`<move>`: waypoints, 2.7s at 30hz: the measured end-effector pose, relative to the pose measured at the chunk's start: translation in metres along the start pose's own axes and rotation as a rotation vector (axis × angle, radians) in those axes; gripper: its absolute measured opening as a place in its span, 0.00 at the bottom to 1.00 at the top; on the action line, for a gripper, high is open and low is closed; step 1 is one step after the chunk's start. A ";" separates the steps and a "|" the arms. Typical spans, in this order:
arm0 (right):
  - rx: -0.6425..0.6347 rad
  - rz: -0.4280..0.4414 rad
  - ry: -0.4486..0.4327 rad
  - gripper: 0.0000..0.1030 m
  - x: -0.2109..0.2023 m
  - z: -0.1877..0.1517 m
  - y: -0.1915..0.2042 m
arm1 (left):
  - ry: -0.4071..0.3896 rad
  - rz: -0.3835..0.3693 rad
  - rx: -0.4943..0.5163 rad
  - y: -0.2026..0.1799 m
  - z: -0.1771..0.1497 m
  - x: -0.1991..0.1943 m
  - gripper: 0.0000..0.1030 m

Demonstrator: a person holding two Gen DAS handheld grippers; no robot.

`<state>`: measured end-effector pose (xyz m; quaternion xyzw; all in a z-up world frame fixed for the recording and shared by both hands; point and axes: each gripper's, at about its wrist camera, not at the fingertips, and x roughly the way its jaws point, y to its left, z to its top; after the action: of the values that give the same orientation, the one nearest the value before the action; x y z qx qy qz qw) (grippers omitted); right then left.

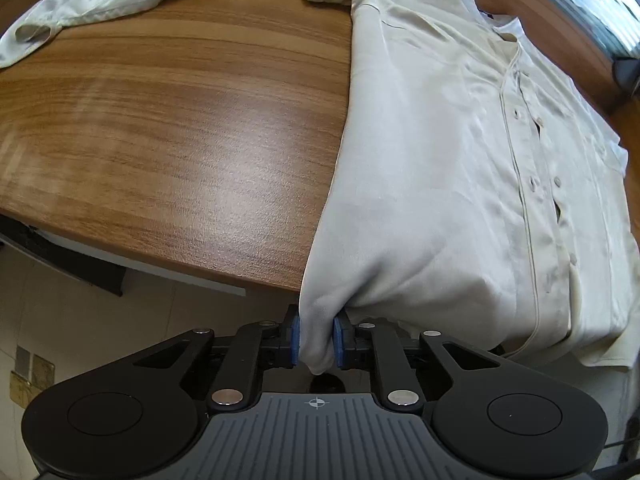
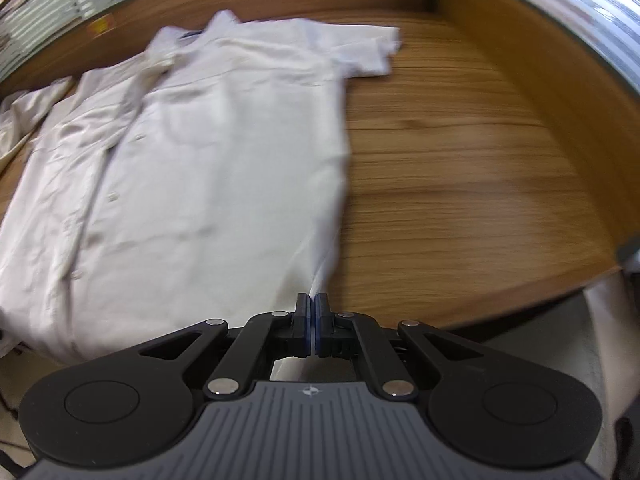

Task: Fold clothes

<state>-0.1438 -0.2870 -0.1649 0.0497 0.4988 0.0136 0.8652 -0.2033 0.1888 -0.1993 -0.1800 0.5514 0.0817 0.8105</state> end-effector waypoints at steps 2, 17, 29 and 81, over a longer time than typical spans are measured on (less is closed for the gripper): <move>0.026 -0.022 0.003 0.02 0.000 0.001 -0.017 | 0.001 0.005 0.002 -0.001 0.001 0.000 0.18; -0.018 -0.038 0.076 0.05 0.010 -0.007 -0.047 | 0.013 0.024 -0.003 0.001 -0.001 -0.005 0.18; -0.114 0.128 -0.080 0.31 -0.027 0.006 -0.003 | -0.070 -0.030 0.237 -0.033 0.002 -0.060 0.41; -0.255 0.121 -0.051 0.33 -0.015 0.011 0.087 | -0.131 -0.149 0.586 -0.075 0.039 -0.070 0.62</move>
<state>-0.1392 -0.2019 -0.1381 -0.0302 0.4668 0.1276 0.8746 -0.1707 0.1390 -0.1067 0.0271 0.4833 -0.1290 0.8655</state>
